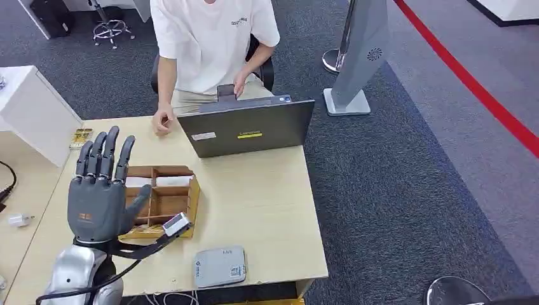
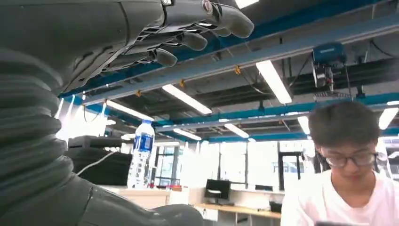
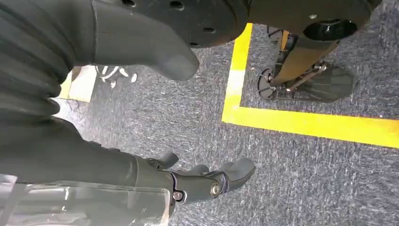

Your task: Pass the card to the sensor for recognition and then transmit it.

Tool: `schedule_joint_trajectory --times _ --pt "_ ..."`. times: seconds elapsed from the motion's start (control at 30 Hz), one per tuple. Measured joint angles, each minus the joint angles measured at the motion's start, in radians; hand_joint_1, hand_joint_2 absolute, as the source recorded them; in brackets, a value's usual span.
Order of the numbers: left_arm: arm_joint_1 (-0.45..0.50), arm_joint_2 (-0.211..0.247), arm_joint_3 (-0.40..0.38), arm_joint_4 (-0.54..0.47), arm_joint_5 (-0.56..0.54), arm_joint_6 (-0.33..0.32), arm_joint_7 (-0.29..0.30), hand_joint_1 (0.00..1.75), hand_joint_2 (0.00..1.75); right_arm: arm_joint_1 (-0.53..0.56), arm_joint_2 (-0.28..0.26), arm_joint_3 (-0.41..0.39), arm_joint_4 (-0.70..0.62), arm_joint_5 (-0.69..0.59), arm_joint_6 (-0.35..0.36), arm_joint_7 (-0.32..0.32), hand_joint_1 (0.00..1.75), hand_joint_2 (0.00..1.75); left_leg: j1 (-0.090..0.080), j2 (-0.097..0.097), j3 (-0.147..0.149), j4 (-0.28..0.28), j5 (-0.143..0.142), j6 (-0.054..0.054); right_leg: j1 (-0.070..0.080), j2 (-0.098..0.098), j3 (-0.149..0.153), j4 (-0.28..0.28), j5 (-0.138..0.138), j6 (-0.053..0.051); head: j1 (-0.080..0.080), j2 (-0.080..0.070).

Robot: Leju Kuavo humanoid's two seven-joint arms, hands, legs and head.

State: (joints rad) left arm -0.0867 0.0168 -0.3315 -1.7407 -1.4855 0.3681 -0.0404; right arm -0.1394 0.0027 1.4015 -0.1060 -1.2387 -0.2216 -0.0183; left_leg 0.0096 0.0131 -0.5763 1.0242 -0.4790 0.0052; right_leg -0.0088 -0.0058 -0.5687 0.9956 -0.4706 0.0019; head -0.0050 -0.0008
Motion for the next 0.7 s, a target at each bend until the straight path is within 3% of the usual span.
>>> schedule_joint_trajectory --times 0.4,0.7 --pt "0.17 -0.036 -0.001 0.0 0.0 -0.011 0.01 0.0 1.75 0.001 0.002 0.0 0.002 -0.04 -0.011 0.007 0.0 1.75 0.0 0.0 0.0 0.0 -0.001 0.0 0.0 0.0 0.0 0.0 -0.001 0.001 0.0 0.0" --pt "0.219 -0.051 0.001 0.001 0.0 -0.013 -0.007 0.0 1.75 0.001 0.002 0.008 0.008 -0.042 -0.013 0.007 0.0 1.75 0.0 0.0 0.0 0.0 -0.001 0.001 0.0 0.0 0.0 0.0 -0.001 0.001 0.0 0.0"
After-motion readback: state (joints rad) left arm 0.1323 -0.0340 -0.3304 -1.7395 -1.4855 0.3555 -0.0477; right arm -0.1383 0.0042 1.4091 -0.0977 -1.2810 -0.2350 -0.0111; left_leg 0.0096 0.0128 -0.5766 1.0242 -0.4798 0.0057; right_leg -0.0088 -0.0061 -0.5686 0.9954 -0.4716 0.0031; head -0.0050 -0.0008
